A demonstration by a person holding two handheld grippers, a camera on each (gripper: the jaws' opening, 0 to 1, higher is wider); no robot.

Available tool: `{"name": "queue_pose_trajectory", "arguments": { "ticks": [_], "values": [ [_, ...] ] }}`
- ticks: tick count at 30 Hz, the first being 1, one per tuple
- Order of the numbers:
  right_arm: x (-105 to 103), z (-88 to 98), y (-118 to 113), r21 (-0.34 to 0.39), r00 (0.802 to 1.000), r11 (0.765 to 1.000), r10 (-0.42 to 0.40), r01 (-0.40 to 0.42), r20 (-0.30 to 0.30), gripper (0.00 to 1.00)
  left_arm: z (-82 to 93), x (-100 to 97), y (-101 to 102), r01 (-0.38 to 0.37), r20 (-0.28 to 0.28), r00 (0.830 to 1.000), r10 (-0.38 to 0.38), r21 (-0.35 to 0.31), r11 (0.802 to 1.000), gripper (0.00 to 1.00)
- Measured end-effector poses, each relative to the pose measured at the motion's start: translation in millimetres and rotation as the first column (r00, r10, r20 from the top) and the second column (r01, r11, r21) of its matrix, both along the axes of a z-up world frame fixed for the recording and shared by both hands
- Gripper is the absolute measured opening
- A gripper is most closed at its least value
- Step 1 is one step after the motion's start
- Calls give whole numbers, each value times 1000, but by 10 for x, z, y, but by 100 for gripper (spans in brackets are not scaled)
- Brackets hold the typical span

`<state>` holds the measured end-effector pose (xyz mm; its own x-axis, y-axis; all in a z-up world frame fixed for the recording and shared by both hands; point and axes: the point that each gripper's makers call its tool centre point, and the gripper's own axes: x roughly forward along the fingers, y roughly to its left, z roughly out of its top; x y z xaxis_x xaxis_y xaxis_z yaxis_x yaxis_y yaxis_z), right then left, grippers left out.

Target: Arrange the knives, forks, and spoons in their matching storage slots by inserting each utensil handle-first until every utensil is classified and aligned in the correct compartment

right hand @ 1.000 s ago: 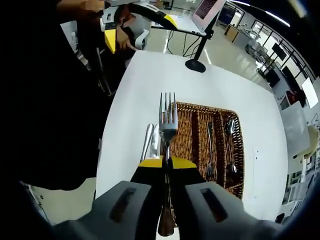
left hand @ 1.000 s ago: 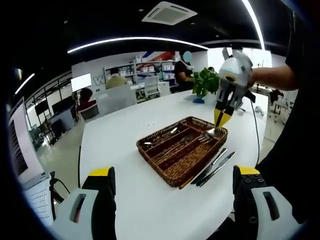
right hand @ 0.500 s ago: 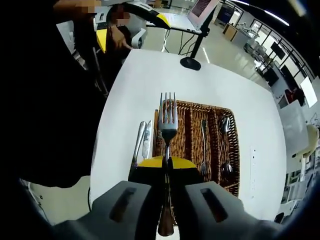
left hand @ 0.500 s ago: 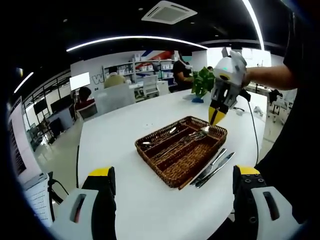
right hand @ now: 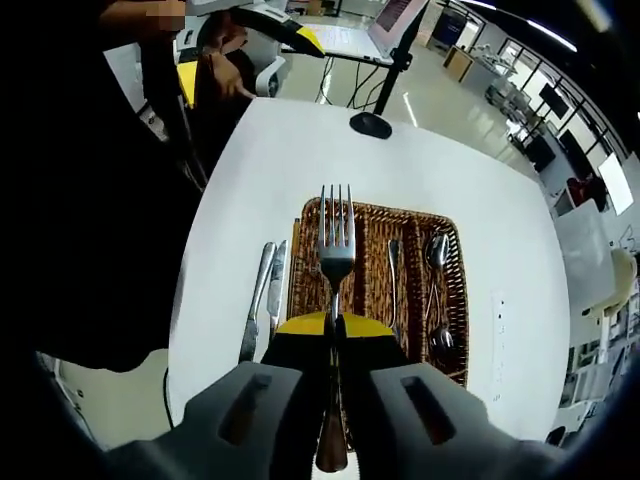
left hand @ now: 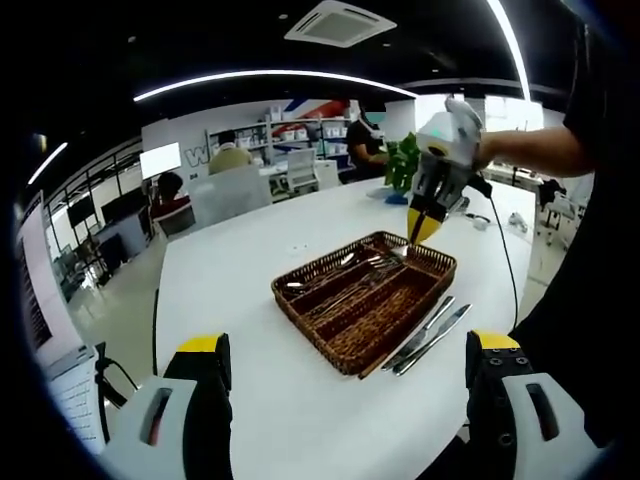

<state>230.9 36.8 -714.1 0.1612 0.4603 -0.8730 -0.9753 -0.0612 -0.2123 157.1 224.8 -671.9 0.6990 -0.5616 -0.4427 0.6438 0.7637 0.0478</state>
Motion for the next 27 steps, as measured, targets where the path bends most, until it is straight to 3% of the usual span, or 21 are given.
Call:
{"name": "queue_pose_trajectory", "arguments": {
  "ticks": [27],
  "values": [
    [473,-71,94,6,999,1000,-21,21,-24,0,-25,40,74,-17,-13,1000,17,9,1000,99]
  ]
}}
